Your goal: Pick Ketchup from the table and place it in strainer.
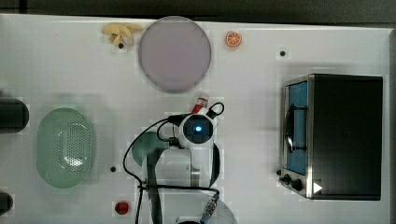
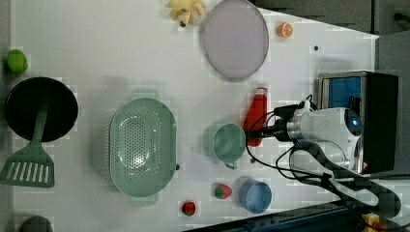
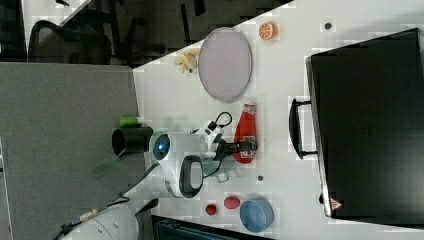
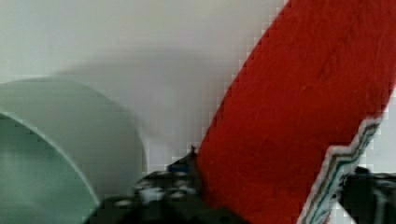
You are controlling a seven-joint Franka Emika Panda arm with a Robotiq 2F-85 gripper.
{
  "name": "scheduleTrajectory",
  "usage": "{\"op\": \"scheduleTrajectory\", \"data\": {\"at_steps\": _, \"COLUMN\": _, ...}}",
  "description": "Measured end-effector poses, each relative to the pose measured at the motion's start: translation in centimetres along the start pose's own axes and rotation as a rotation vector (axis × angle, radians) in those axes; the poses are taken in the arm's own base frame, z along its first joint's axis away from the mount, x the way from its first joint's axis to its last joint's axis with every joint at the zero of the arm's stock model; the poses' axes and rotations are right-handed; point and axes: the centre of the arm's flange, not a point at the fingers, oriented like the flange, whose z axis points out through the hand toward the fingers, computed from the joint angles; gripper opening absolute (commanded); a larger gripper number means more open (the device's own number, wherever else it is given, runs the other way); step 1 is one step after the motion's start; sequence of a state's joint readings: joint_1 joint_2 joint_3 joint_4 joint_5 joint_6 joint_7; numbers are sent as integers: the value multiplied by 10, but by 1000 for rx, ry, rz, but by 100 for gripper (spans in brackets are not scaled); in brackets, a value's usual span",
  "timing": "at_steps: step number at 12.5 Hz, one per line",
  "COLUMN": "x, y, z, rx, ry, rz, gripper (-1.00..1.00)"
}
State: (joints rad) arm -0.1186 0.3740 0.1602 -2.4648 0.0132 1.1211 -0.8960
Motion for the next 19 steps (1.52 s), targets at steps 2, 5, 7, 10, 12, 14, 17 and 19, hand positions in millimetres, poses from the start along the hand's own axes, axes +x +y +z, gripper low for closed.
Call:
{"op": "scheduleTrajectory", "data": {"at_steps": 2, "x": 1, "y": -4, "z": -9, "rx": -5, "ry": 15, "rz": -15, "gripper": 29}}
{"op": "scheduleTrajectory", "data": {"at_steps": 5, "x": 5, "y": -8, "z": -34, "rx": -8, "ry": 38, "rz": -20, "gripper": 29}}
{"op": "scheduleTrajectory", "data": {"at_steps": 7, "x": 1, "y": -10, "z": -64, "rx": -23, "ry": 26, "rz": -26, "gripper": 29}}
{"op": "scheduleTrajectory", "data": {"at_steps": 10, "x": -7, "y": -23, "z": -145, "rx": -55, "ry": 27, "rz": -22, "gripper": 29}}
{"op": "scheduleTrajectory", "data": {"at_steps": 12, "x": -9, "y": -50, "z": -222, "rx": -87, "ry": 79, "rz": -19, "gripper": 29}}
{"op": "scheduleTrajectory", "data": {"at_steps": 14, "x": -12, "y": -97, "z": -290, "rx": -97, "ry": 165, "rz": -2, "gripper": 29}}
{"op": "scheduleTrajectory", "data": {"at_steps": 17, "x": -17, "y": -189, "z": -318, "rx": -28, "ry": 221, "rz": 45, "gripper": 29}}
{"op": "scheduleTrajectory", "data": {"at_steps": 19, "x": -25, "y": -252, "z": -288, "rx": -10, "ry": 161, "rz": 34, "gripper": 29}}
